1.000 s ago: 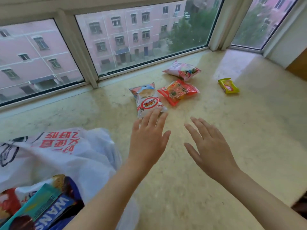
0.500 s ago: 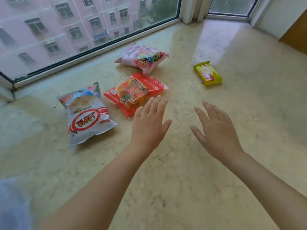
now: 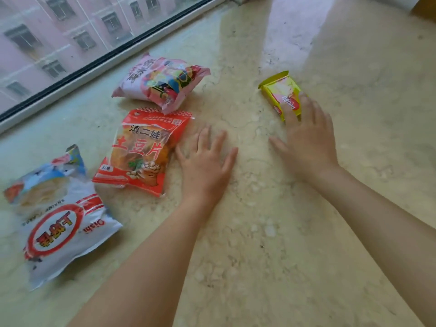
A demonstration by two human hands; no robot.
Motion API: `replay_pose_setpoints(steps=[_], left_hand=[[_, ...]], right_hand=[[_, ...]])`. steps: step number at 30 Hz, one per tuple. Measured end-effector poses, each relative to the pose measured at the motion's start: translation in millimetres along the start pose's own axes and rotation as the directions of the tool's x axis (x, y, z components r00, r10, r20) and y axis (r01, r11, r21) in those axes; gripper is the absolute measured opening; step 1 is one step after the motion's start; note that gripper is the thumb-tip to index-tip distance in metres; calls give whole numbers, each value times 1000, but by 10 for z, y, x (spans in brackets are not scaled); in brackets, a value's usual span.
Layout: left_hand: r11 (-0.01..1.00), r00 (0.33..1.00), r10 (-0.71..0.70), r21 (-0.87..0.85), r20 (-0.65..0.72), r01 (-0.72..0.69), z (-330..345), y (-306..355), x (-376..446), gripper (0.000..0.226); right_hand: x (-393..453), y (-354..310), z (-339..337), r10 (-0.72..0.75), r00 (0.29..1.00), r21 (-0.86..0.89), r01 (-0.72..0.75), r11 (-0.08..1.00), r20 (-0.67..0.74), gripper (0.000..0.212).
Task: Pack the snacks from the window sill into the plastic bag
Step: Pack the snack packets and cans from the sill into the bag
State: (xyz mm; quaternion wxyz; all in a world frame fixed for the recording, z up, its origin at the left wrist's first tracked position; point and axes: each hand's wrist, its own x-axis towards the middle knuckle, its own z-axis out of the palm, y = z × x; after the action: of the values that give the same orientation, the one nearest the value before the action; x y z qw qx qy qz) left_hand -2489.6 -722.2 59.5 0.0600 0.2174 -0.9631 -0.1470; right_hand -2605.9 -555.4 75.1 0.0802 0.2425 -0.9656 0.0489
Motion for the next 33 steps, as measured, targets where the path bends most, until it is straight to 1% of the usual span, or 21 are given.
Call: replay_pose_setpoints(steps=[7, 11, 12, 16, 18, 22, 24, 26, 28, 29, 31, 33], left_hand=[[1000, 1000, -4, -20, 5, 4, -2, -18, -11, 49], [1000, 1000, 6, -29, -6, -6, 15, -25, -13, 49], [1000, 1000, 9, -23, -11, -9, 26, -28, -14, 49], [1000, 999, 14, 4, -44, -14, 67, -39, -12, 49], [1000, 998, 17, -3, -67, -17, 82, -42, -3, 49], [999, 994, 28, -43, -106, -32, 92, -19, -5, 47], [995, 991, 5, -97, -134, -18, 81, -28, -10, 43], [985, 978, -2, -171, -211, -35, 56, -48, -15, 34], [960, 960, 18, -264, -279, -95, 20, -59, -29, 25], [940, 953, 19, -319, -301, -119, -3, -57, -38, 23], [892, 940, -14, -429, -340, -142, -80, -85, -68, 26], [873, 907, -40, -457, -418, -172, -200, -157, -66, 32]], right_hand=[[422, -47, 67, 157, 984, 89, -165, 982, 89, 68], [493, -135, 57, 218, 975, 178, -224, 958, 49, 58], [499, -177, 52, 232, 971, 197, -237, 951, 49, 58], [574, -369, 21, 278, 953, 309, -302, 902, 121, 65], [593, -492, -2, 279, 952, 383, -305, 872, 122, 65], [461, -783, 19, 220, 974, 506, -220, 834, 62, 61], [301, -888, 78, 209, 978, 547, -169, 820, -11, 59], [110, -959, 154, 202, 973, 568, -105, 816, -111, 57], [-38, -1015, 215, 178, 966, 549, -48, 835, -186, 57], [-65, -1028, 231, 164, 964, 536, -27, 844, -208, 57], [-93, -1067, 234, 107, 964, 482, 24, 876, -242, 58], [-108, -1094, 238, 14, 966, 401, 94, 911, -258, 58]])
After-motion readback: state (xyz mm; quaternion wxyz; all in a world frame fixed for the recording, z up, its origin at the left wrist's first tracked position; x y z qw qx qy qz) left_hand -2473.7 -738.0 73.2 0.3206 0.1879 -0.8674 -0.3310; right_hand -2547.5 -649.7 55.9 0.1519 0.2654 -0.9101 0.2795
